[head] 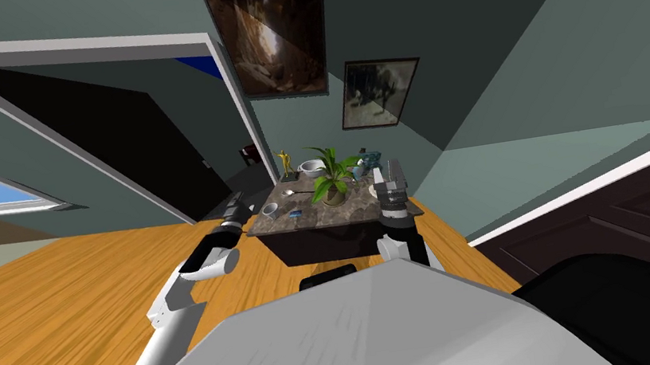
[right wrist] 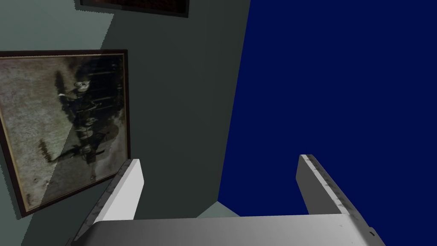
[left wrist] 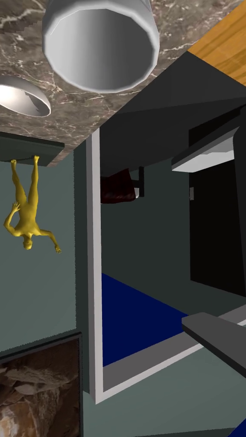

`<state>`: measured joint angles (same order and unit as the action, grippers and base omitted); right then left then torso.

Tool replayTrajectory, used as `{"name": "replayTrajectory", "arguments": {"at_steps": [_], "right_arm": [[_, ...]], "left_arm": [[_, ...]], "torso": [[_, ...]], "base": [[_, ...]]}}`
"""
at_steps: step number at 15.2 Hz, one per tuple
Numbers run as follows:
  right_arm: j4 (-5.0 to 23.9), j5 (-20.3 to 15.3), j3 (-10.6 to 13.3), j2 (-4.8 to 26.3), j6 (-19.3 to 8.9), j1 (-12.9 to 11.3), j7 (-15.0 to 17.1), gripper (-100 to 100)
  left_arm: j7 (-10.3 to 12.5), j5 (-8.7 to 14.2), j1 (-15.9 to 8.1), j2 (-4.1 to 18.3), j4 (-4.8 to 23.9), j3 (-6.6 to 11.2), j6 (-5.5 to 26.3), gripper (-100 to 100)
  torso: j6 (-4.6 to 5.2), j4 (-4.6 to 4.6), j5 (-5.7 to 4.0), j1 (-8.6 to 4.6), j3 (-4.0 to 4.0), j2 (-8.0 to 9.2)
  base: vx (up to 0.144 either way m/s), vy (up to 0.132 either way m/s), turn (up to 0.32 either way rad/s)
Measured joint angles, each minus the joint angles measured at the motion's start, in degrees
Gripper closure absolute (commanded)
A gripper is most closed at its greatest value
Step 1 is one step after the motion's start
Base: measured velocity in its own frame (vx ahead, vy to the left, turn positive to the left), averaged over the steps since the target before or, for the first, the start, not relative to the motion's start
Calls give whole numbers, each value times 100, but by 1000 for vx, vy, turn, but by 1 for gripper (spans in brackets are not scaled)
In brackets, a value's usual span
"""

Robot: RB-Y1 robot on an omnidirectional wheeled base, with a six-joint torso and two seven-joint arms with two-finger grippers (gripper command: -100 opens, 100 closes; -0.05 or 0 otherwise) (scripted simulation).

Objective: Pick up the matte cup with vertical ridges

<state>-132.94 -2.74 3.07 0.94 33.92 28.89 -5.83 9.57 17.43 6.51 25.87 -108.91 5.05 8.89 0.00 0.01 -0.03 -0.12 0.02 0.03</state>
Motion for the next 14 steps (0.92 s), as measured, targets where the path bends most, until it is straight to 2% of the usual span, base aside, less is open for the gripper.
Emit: {"name": "replayTrajectory", "arguments": {"at_steps": [4,9,14], "right_arm": [[0,0,0,0,0,0,0,0],[0,0,0,0,0,0,0,0],[0,0,0,0,0,0,0,0]], "left_arm": [[40,119,-164,163,188,52,452,-100],[85,300,-469,399,605,104,1037,-100],[117,413,-709,541,923,136,1590,-100]], "torso": [[0,0,0,-2,-1,-1],[1,0,-2,-10,-1,-1],[1,0,-1,-5,-1,-1]], "base": [[-7,-38,-15],[-8,-49,-23],[-6,-34,-14]]}}
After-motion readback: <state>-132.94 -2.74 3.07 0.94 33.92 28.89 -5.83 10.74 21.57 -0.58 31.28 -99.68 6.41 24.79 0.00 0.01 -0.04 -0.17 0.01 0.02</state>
